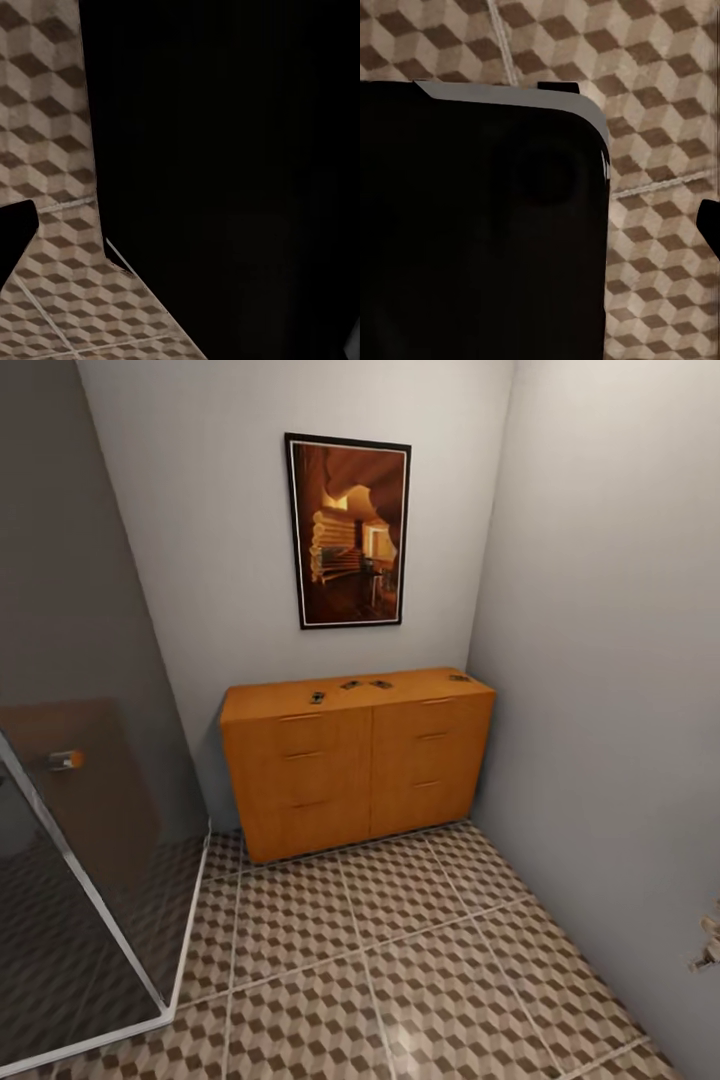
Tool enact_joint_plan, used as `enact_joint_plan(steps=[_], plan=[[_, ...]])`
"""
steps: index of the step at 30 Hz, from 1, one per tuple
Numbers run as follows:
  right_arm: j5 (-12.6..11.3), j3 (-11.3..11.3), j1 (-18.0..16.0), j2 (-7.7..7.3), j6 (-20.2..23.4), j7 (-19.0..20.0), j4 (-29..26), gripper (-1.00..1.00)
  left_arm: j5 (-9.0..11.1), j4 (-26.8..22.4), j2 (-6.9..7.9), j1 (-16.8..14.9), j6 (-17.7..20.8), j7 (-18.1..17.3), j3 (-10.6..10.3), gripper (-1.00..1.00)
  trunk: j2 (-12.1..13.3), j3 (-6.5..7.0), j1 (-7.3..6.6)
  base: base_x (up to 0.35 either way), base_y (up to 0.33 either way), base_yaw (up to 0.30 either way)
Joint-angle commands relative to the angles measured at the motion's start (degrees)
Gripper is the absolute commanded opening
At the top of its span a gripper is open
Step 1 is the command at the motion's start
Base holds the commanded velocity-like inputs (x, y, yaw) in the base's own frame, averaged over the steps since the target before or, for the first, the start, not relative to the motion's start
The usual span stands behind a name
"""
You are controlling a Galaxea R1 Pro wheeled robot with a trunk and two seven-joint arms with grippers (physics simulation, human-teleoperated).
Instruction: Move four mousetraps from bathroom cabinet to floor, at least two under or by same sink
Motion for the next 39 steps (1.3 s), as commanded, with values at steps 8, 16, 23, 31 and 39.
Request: enact_joint_plan(steps=[8,16,23,31,39], plan=[[0.1,0.0,0.0,-0.01,-0.2,0.0,0.0,1.0,0.0,-0.1,0.0,0.0,-0.1,0.0,0.0,1.0,0.0,-0.04,0.03,0.333,-0.117,0.0],[0.1,0.0,0.0,-0.01,-0.2,0.0,0.0,1.0,0.0,-0.1,0.0,0.0,-0.1,0.0,0.0,1.0,0.0,-0.04,0.03,0.333,-0.117,0.0],[0.1,0.0,0.0,-0.04,-0.2,0.0,0.0,1.0,0.0,-0.1,0.0,0.0,-0.1,0.0,0.0,1.0,0.0,-0.04,0.03,0.333,-0.117,0.0],[0.1,0.0,0.0,-0.16,-0.1,0.0,0.1,1.0,0.0,-0.1,0.0,0.0,-0.1,0.1,0.0,1.0,0.0,-0.04,0.03,0.333,-0.117,0.0],[0.0,0.1,0.0,-0.21,0.0,0.0,0.2,1.0,0.0,-0.1,0.0,0.0,-0.1,0.2,0.0,1.0,0.0,-0.04,0.03,0.333,-0.113,0.0]])
